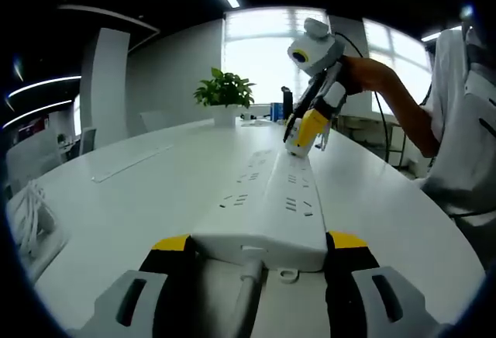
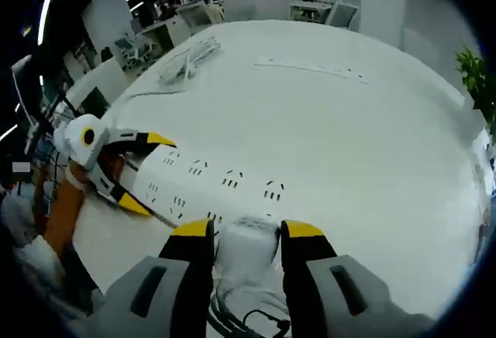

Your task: Straighten the power strip on the desk, plug the charger into it

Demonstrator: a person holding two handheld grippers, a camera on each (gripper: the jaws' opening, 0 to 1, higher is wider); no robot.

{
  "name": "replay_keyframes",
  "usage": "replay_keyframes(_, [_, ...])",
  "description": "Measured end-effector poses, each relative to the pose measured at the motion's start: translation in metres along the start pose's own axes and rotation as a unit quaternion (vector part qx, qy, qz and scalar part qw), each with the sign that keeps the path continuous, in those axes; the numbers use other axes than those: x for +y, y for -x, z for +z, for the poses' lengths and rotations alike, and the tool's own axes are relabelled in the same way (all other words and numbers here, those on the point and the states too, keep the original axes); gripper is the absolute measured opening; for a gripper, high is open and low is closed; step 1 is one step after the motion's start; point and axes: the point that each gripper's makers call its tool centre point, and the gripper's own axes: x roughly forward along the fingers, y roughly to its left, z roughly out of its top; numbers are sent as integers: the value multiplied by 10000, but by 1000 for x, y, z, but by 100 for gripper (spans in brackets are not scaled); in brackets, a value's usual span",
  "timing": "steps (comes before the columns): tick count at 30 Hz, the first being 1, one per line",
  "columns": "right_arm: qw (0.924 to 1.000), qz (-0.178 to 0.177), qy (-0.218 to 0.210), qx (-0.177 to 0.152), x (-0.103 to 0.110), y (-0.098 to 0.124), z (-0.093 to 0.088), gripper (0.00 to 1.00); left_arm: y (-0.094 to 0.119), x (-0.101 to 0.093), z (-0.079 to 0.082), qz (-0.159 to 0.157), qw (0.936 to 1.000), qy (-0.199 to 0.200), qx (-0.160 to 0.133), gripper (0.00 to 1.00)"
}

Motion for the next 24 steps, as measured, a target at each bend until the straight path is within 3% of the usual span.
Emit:
replay_keyframes(3, [9971,549,-185,-499,7,19,7,34,0,1,0,0,10000,2,-5,68])
replay_keyframes(6, [9895,972,215,-1045,12,37,17,37,0,3,1,3,10000,6,-5,68])
replay_keyframes(8, [9779,1226,734,-1523,20,49,23,45,1,5,1,5,10000,9,-4,68])
replay_keyframes(10, [9533,1370,1515,-2226,27,62,33,59,1,6,1,5,10000,8,-6,68])
replay_keyframes(12, [9068,1272,2847,-2837,34,73,32,69,1,7,1,4,10000,7,-7,68])
replay_keyframes(13, [8977,1139,3190,-2817,31,72,26,67,1,8,1,3,10000,6,-11,68])
replay_keyframes(15, [8900,1026,3461,-2786,26,67,18,58,1,9,1,2,10000,4,-15,68])
replay_keyframes(19, [8965,1415,3285,-2613,26,48,3,60,2,10,1,2,10000,8,-19,68])
replay_keyframes(21, [8919,1598,3375,-2550,26,37,2,56,2,10,1,-6,10000,7,-23,68])
replay_keyframes(23, [8827,1796,3554,-2494,28,29,-1,44,2,10,1,-7,10000,4,-23,68])
replay_keyframes(24, [8821,1818,3606,-2426,24,23,-1,39,3,11,1,-7,10000,4,-24,68])
